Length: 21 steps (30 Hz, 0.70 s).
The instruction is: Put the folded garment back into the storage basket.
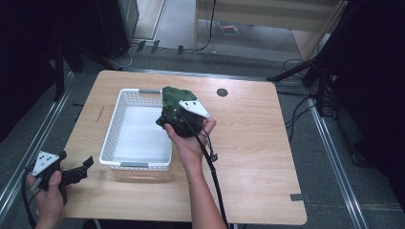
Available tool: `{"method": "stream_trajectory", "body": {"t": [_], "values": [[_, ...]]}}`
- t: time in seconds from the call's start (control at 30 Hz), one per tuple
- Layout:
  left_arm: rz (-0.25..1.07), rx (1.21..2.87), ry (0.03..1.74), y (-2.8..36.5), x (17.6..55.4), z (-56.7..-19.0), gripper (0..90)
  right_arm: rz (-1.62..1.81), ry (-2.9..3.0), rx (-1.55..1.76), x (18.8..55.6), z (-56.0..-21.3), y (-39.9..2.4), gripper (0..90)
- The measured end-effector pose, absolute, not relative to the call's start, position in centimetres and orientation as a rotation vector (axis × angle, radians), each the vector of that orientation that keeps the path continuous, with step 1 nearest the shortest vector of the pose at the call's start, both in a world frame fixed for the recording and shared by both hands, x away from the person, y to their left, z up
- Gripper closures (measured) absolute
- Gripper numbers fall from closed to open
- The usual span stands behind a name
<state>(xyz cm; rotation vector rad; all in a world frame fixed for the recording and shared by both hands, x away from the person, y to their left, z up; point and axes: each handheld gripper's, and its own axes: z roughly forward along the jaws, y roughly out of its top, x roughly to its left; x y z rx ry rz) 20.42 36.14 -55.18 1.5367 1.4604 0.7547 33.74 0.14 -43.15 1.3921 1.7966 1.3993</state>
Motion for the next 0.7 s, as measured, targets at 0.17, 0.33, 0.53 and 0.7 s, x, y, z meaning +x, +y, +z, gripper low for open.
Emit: {"method": "stream_trajectory", "body": {"t": [0.17, 0.33, 0.53, 0.7], "values": [[0.755, 1.536, 1.461, 36.1, 20.4, -55.2, 0.8, 1.409, 1.806, 1.393, 33.8, -43.1, 1.1, 18.9], [0.754, 1.537, 1.461, 36.1, 20.4, -55.2, 0.8, 1.421, 1.825, 1.384, 33.9, -43.2, 2.4, 18.8], [0.753, 1.538, 1.46, 36.1, 20.4, -55.2, 0.7, 1.429, 1.847, 1.379, 34.1, -43.5, 4.0, 18.7], [0.753, 1.537, 1.461, 36.2, 20.4, -55.2, 0.7, 1.45, 1.854, 1.389, 34.4, -44.0, 5.1, 18.8]]}}
